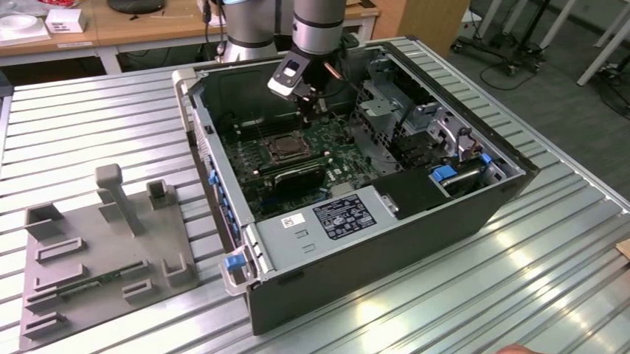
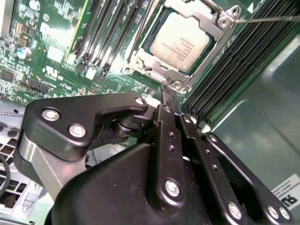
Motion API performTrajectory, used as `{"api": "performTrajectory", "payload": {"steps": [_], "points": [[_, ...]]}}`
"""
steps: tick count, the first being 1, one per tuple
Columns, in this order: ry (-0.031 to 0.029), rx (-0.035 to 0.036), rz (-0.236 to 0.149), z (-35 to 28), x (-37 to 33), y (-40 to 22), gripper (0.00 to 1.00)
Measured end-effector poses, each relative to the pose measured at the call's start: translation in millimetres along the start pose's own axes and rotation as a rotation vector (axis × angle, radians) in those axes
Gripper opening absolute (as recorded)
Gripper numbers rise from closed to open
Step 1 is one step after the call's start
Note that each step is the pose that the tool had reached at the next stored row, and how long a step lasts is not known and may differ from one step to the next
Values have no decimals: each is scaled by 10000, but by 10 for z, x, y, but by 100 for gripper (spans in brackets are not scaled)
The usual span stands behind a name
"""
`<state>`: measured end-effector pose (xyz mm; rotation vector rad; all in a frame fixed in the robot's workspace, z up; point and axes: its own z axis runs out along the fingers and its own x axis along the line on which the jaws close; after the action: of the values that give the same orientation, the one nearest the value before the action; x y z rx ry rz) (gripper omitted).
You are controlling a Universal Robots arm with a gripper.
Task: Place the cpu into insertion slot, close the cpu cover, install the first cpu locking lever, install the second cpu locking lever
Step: 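Close the cpu cover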
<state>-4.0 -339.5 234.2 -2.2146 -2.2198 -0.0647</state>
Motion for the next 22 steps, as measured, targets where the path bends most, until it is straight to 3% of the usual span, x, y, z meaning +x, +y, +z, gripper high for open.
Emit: {"api": "performTrajectory", "payload": {"steps": [18, 22], "points": [[0, 0, 1, -3, -10, -309, 11], [0, 0, 0, -3, -13, -327, 11]]}}
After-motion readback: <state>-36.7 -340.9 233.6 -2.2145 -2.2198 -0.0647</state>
